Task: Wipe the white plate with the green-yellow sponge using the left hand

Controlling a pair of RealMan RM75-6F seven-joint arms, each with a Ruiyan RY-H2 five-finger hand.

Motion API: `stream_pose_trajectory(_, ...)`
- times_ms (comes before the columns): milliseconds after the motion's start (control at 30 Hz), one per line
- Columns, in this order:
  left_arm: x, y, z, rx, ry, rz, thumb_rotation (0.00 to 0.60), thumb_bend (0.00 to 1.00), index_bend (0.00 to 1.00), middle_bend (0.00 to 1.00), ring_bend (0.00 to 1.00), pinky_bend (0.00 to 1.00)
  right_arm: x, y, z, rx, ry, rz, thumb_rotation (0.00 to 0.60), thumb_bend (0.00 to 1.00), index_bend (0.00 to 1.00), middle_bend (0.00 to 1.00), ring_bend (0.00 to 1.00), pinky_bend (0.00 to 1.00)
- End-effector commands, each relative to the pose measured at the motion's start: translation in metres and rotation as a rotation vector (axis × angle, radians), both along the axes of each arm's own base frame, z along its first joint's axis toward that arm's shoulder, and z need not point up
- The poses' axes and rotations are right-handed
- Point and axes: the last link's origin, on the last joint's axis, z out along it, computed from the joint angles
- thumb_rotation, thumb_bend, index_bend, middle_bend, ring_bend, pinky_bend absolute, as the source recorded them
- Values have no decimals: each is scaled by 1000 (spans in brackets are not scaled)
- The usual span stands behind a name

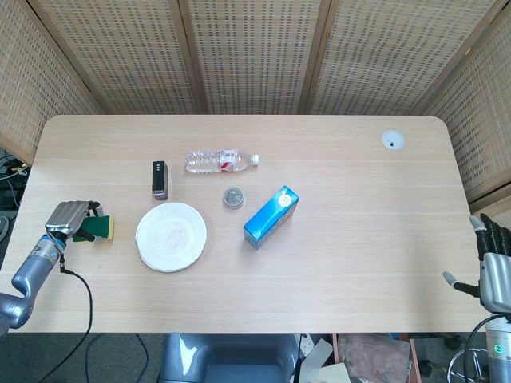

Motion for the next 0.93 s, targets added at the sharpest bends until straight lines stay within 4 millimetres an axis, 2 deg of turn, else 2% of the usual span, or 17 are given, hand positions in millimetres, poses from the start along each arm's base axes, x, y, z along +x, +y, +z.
stream_pose_trajectory(33, -6, -3, -10, -48, 39, 23, 600, 49, 438, 259, 293, 329, 0, 0, 0, -1, 0, -2, 600, 0, 0, 0, 0, 0)
stream_pose_trajectory(100, -7, -3, -11, -76, 58, 41, 600, 0, 140, 52, 70, 157, 0, 0, 0, -1, 0, -3, 600, 0, 0, 0, 0, 0)
stream_pose_trajectory(167, -5, -1, -9, -86, 62, 40, 600, 0, 5, 0, 0, 46, -1, 0, 0, 0, -1, -4, 600, 0, 0, 0, 0, 0)
stream_pose_trajectory(233, -2, 0, -6, -81, 52, 34, 600, 0, 0, 0, 0, 5, 0, 0, 0, 0, -1, -3, 600, 0, 0, 0, 0, 0)
stream_pose_trajectory(333, 4, 0, 3, -55, 11, 23, 600, 0, 0, 0, 0, 0, 0, 1, 1, -1, -4, 0, 600, 0, 0, 0, 0, 0)
stream_pose_trajectory(467, 15, -11, 31, 49, -49, -48, 600, 0, 0, 0, 0, 0, 2, 3, 3, -5, -12, 11, 600, 0, 0, 0, 0, 0)
stream_pose_trajectory(633, 28, -56, 65, 230, -107, -78, 600, 0, 0, 0, 0, 0, 2, 5, 4, -3, -17, 20, 600, 0, 0, 0, 0, 0)
stream_pose_trajectory(700, 38, -75, 76, 289, -110, -85, 600, 0, 0, 0, 0, 0, 3, 5, 4, 0, -19, 26, 600, 0, 0, 0, 0, 0)
stream_pose_trajectory(767, 53, -103, 89, 359, -140, -77, 600, 0, 0, 0, 0, 0, 4, 7, 4, -1, -18, 35, 600, 0, 0, 0, 0, 0)
stream_pose_trajectory(933, 74, -139, 97, 420, -24, -36, 600, 0, 0, 0, 0, 0, 4, 8, 6, -4, -20, 46, 600, 0, 0, 0, 0, 0)
